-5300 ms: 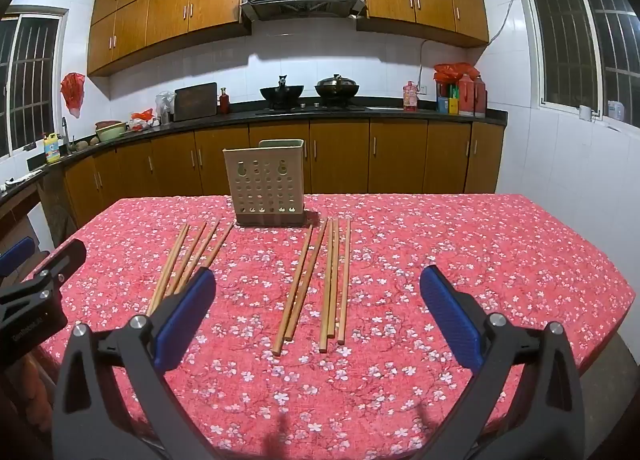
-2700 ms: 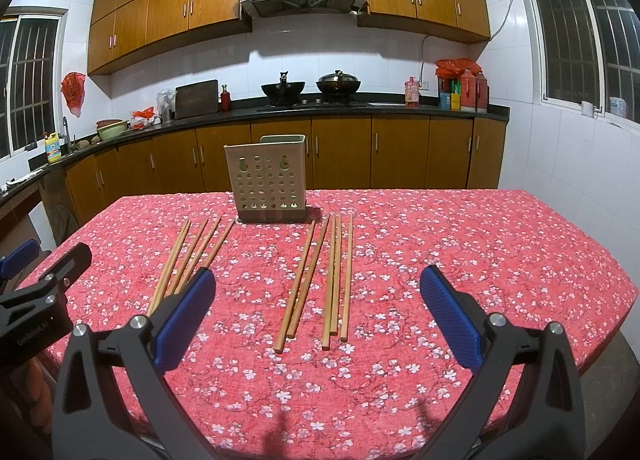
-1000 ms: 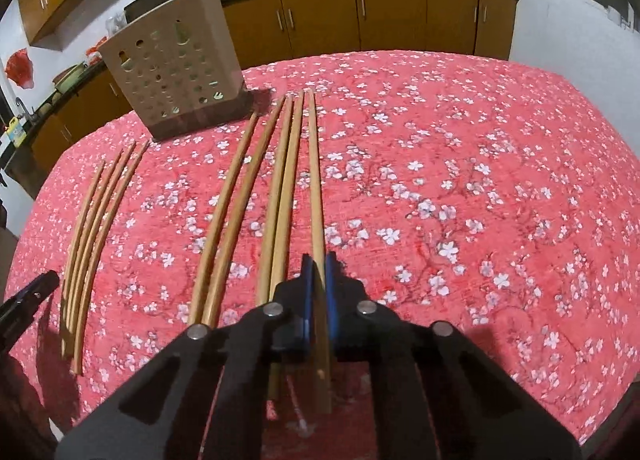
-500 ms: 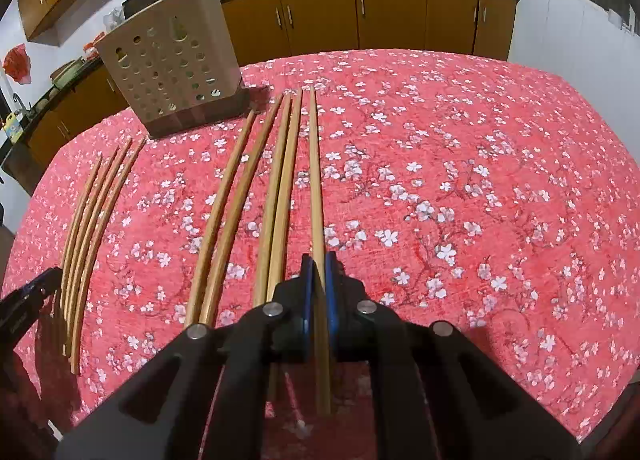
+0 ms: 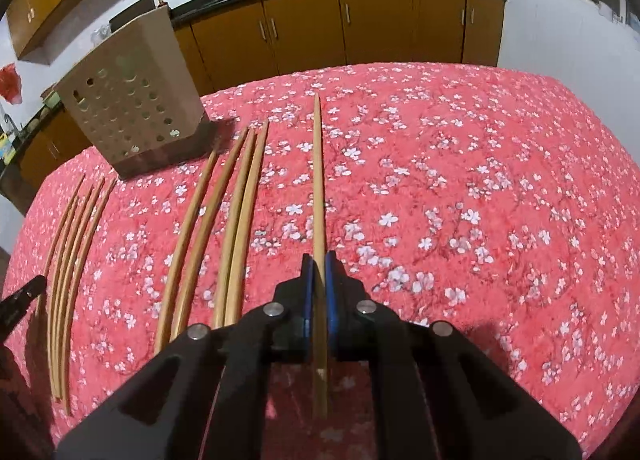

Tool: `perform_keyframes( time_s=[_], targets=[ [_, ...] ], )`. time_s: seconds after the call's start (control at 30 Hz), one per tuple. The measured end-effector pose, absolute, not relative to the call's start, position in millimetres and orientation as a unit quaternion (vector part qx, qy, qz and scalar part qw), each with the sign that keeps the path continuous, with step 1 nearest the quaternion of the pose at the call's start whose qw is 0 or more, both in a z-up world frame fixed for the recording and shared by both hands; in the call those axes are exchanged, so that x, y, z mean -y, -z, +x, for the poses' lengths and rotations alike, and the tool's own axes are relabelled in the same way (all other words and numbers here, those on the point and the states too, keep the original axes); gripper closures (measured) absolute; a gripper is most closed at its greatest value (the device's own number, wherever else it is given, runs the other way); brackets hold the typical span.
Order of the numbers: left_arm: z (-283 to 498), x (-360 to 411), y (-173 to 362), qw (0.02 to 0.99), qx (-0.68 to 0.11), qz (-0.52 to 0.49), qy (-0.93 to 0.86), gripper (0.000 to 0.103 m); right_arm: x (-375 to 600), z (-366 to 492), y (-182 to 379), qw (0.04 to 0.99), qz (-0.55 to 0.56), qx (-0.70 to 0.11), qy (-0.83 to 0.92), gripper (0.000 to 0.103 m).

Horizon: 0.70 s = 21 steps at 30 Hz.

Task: Organize utensils
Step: 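Lift the held chopsticks with both tools and carry them over the beige utensil holder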

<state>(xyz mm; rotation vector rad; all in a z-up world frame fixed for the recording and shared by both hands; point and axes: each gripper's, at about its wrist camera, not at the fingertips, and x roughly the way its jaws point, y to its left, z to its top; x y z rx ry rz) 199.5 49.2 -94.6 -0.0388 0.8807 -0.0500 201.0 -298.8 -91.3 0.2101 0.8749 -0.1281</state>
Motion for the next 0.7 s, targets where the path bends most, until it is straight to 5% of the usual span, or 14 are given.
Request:
perform_keyframes(
  time_s=[0.7],
  targets=[
    [173, -55, 81, 0.906, -0.422, -0.012, 0.036, 0.096, 295, 172, 59, 0.918, 0.086, -0.382, 0.051, 0.096]
  ],
)
